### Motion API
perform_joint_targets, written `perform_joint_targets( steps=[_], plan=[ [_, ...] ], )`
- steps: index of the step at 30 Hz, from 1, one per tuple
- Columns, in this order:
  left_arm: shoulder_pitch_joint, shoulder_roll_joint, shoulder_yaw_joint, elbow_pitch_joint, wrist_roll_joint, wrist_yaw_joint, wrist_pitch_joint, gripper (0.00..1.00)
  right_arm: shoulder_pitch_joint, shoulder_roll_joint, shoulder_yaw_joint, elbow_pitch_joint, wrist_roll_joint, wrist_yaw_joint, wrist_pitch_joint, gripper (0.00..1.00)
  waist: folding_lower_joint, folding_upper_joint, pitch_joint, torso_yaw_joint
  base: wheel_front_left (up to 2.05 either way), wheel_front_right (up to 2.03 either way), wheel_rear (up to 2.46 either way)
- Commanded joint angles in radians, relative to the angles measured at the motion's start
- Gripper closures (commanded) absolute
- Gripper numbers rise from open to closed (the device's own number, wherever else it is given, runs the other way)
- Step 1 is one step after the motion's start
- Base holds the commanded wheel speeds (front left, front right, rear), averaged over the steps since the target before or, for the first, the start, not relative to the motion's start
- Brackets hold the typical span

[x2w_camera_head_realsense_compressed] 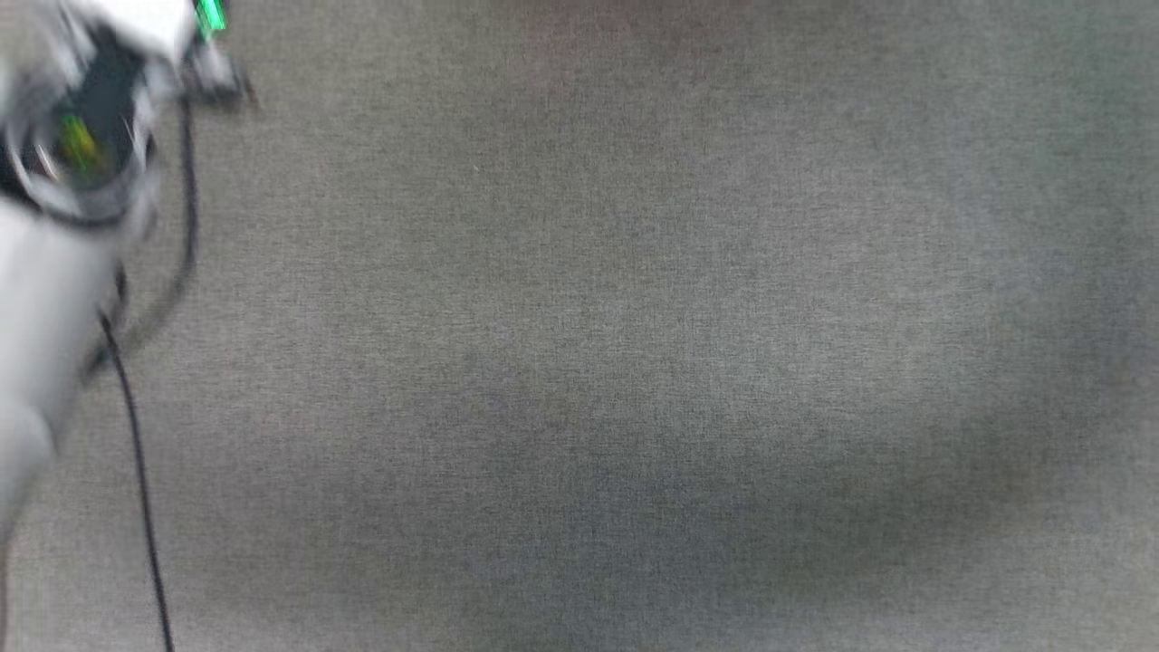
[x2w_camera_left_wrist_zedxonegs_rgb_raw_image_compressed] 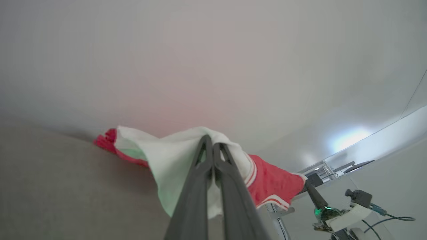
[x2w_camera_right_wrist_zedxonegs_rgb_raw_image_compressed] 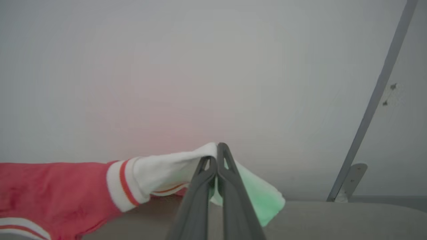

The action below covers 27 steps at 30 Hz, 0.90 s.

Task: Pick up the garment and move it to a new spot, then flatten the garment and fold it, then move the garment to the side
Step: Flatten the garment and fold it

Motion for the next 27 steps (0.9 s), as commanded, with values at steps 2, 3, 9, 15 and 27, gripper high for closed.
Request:
perform_joint_targets(
  steps=[2,3,9,15,27],
  plan=[
    [0.134,0.023,0.014,-0.096,-0.017,0.002,0.017,1.0,0.134,-0.035,0.02,-0.077,0.057,0.0,0.011,1.0,0.0,0.0,-0.019,0.0,0.0,0.0,0.0],
    [0.189,0.04,0.014,-0.13,-0.008,0.002,0.018,1.0,0.192,-0.048,0.029,-0.11,0.078,0.0,0.015,1.0,0.0,0.0,-0.026,-0.002,0.0,0.0,0.0],
    [0.541,0.094,-0.007,-0.346,0.021,0.002,0.032,1.0,0.579,-0.128,0.021,-0.34,0.201,0.0,0.067,1.0,0.0,0.0,-0.09,-0.004,0.0,0.0,0.0],
    [0.759,0.149,-0.003,-0.468,0.044,0.002,0.006,1.0,0.876,-0.179,-0.061,-0.523,0.21,0.0,0.105,1.0,0.0,0.0,-0.128,-0.002,0.0,0.0,0.0],
    [1.048,0.298,0.058,-0.736,0.073,0.001,-0.054,1.0,1.317,-0.147,-0.302,-0.855,0.18,0.0,0.257,1.0,0.0,0.0,-0.155,0.007,0.0,0.0,0.0]
  ],
)
